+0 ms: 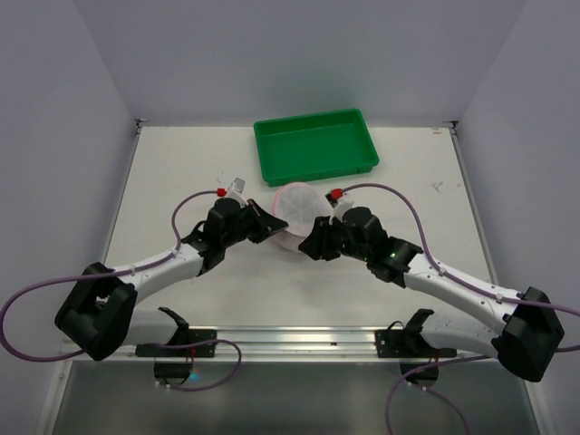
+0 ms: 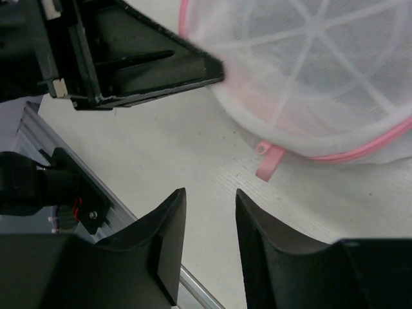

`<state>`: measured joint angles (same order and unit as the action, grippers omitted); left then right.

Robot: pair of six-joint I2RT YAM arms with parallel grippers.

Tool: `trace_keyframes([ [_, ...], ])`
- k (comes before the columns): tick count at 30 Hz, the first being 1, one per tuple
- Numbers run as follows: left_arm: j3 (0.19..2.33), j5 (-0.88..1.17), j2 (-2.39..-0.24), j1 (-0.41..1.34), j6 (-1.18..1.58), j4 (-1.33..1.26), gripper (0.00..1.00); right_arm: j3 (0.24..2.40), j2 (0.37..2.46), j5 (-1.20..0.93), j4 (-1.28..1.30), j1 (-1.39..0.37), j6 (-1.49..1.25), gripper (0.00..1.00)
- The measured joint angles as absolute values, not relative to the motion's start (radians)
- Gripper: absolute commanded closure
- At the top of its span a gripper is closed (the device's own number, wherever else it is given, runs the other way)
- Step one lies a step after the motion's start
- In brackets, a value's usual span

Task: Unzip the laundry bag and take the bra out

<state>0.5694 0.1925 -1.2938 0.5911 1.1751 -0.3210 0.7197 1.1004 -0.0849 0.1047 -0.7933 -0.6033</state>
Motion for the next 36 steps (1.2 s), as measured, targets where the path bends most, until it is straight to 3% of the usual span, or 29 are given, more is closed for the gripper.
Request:
trace_keyframes([
  [5, 0.609, 0.170, -1.291, 0.600, 1.201, -0.245, 1.00, 0.698, 1.135, -0.067, 0.009, -0.850, -0.665, 0.70],
  [13, 0.611, 0.154, -1.274, 0.604, 1.221, -0.193, 1.00, 0.695, 1.246, -0.020, -0.083, -0.850, -0.784, 0.73],
  [36, 0.617, 0.152, -1.264, 0.605, 1.221, -0.177, 1.00, 0.635, 1.304, 0.035, -0.071, -0.794, -0.940, 0.71],
])
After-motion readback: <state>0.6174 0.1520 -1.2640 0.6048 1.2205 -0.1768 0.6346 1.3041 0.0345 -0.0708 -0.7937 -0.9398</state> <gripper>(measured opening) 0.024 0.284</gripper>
